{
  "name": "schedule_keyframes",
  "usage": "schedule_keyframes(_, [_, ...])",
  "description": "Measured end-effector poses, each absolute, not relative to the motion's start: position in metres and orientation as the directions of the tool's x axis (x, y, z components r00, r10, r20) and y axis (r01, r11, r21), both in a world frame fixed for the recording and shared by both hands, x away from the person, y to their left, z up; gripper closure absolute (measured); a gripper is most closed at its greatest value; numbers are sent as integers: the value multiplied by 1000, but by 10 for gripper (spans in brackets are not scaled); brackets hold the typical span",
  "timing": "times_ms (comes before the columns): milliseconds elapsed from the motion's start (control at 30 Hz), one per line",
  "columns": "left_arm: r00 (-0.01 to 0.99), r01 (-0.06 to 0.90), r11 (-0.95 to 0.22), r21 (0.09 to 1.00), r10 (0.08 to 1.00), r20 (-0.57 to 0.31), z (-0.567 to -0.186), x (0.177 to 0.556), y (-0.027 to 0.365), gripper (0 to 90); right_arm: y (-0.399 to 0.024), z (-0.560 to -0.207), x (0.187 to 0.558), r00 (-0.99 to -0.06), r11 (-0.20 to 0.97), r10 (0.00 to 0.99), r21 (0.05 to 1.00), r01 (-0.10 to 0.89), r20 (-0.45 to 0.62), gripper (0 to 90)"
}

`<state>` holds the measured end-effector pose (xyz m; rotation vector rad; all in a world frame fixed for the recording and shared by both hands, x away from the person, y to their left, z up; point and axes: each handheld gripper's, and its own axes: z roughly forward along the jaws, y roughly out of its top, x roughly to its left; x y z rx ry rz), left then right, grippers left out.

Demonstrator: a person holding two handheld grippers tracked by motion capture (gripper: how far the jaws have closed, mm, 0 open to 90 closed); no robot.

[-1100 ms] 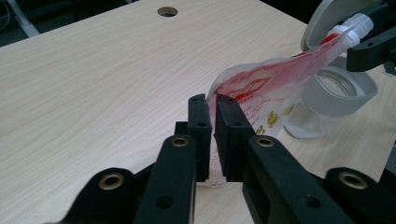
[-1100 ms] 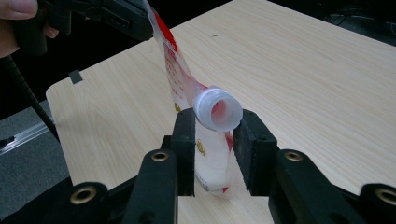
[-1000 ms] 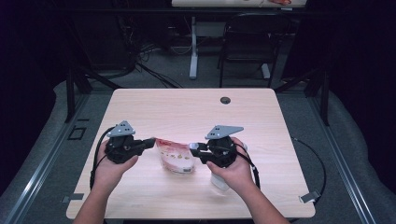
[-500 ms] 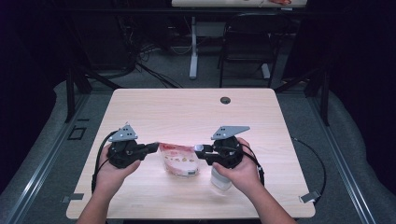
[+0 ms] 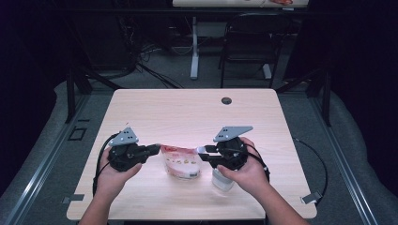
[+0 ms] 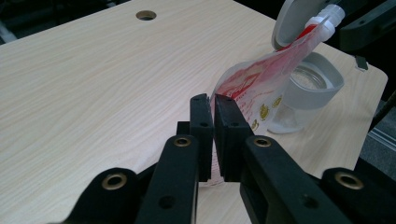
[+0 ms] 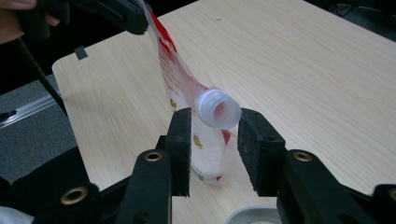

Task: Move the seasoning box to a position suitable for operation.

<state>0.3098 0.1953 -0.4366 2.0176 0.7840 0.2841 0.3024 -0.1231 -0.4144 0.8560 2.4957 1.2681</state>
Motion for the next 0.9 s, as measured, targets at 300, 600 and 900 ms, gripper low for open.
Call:
schedule_keyframes(300, [766, 409, -351, 842, 634, -108, -436, 307, 200, 798, -113, -393, 302, -835, 498, 550, 792, 353, 27, 671])
schedule_keyframes(600, [755, 430, -348, 833, 644, -121, -440, 305, 211, 778, -89, -384, 311, -860, 557, 510, 768, 317, -16, 679])
schedule_keyframes(900, [745, 441, -343, 829, 654, -126, -442, 304, 219, 777, -61, -384, 321, -883, 614, 468, 732, 295, -37, 702])
